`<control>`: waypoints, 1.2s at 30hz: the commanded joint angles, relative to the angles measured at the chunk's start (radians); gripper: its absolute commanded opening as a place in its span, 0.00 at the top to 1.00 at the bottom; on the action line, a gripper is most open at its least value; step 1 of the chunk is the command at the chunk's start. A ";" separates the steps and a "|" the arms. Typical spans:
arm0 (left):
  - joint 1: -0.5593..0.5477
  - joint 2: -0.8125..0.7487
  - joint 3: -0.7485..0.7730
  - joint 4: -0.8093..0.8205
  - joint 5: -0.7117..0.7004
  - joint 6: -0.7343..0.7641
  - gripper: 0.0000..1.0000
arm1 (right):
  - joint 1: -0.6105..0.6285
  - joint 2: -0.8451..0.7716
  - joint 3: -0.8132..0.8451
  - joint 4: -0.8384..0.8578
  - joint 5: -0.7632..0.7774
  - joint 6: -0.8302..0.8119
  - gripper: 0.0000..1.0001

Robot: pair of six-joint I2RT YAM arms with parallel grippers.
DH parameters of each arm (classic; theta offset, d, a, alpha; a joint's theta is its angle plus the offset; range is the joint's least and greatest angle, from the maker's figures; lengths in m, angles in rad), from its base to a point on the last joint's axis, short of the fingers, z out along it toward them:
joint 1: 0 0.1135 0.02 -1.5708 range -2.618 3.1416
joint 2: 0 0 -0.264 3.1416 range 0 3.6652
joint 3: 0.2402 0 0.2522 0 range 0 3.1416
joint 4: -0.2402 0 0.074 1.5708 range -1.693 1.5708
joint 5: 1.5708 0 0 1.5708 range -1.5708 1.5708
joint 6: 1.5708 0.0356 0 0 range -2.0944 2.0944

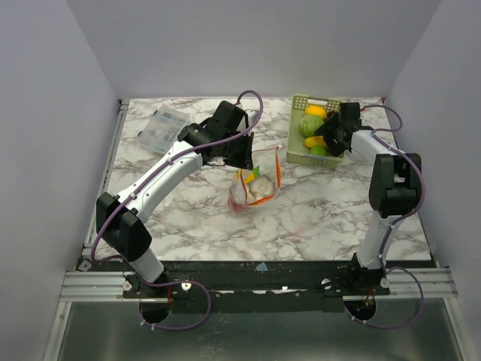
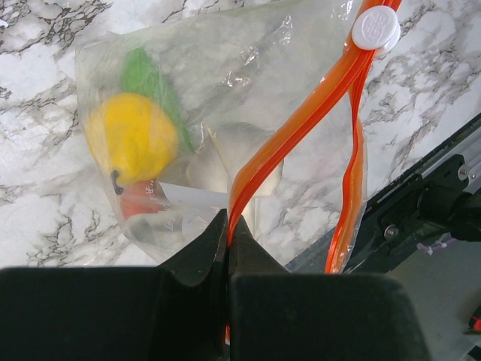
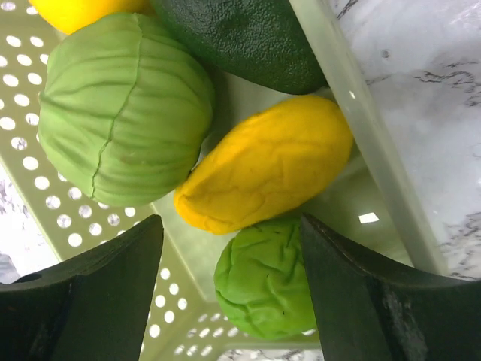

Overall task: Place the food in the zip-top bag and seal the zipper
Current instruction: Pick up the fake fruit from the bin.

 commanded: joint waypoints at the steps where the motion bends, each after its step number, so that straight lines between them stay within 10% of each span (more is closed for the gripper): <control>1: 0.007 0.005 -0.006 0.008 0.022 0.012 1.00 | 0.013 0.047 0.098 -0.081 0.128 0.163 0.25; 18: 0.011 0.009 -0.008 0.008 0.025 0.008 1.00 | 0.037 0.153 0.132 -0.164 0.285 0.448 0.39; 36: 0.010 0.015 -0.011 0.015 0.039 0.002 1.00 | 0.068 0.044 0.099 -0.060 0.349 0.260 0.62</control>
